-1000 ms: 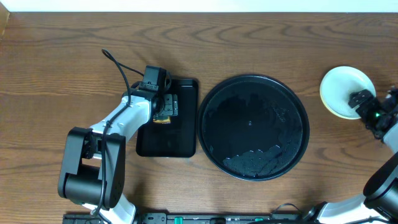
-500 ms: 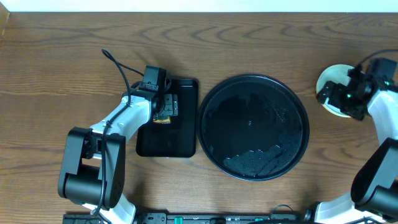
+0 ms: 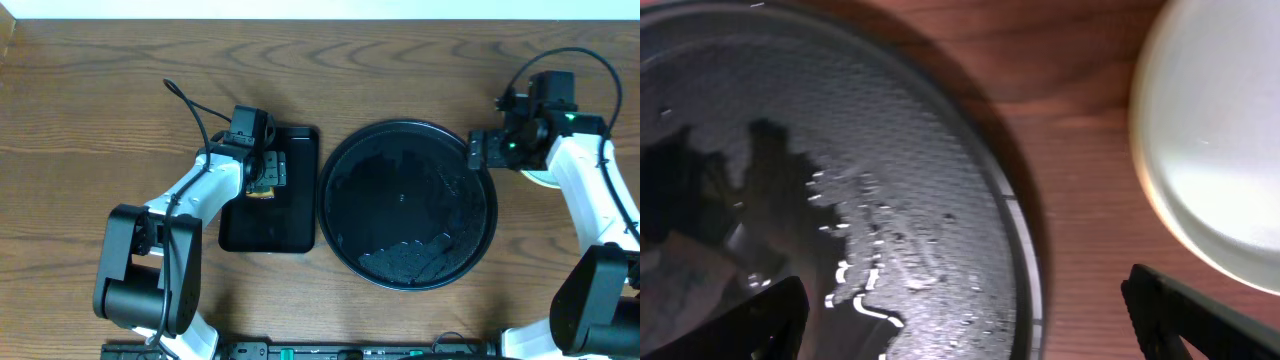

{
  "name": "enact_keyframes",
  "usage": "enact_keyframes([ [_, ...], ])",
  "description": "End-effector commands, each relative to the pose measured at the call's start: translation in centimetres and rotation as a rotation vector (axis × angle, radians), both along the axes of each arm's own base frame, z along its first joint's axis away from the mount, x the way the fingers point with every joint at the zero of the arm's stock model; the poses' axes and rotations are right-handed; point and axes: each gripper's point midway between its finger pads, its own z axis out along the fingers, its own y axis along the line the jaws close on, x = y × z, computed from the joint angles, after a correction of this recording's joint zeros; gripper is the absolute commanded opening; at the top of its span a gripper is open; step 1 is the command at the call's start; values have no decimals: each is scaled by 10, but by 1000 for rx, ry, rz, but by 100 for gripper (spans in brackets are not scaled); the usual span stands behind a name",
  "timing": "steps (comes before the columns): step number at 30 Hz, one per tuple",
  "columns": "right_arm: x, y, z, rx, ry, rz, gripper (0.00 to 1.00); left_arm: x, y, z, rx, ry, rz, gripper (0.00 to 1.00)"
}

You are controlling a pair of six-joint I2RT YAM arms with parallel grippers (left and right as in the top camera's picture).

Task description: Clean dirty plates on tray and stack at the side

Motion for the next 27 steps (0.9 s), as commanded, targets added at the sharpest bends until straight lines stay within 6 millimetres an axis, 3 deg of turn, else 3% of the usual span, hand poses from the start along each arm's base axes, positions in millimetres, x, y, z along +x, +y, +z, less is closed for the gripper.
enact_keyframes([
  [1, 2, 14, 5, -12, -18, 57, 99, -1, 3, -3, 13, 7, 7, 85],
  [5, 2, 23, 5, -12, -18, 81, 99, -1, 3, -3, 13, 7, 7, 85],
  [21, 0, 18, 3, -38, -11, 72, 99, -1, 3, -3, 13, 7, 7, 84],
  [24, -4, 10, 17, -80, -43, 55, 99, -1, 3, -3, 13, 7, 7, 85],
  [27, -7, 15, 44, -82, -118, 65, 99, -1, 3, -3, 13, 7, 7, 85],
])
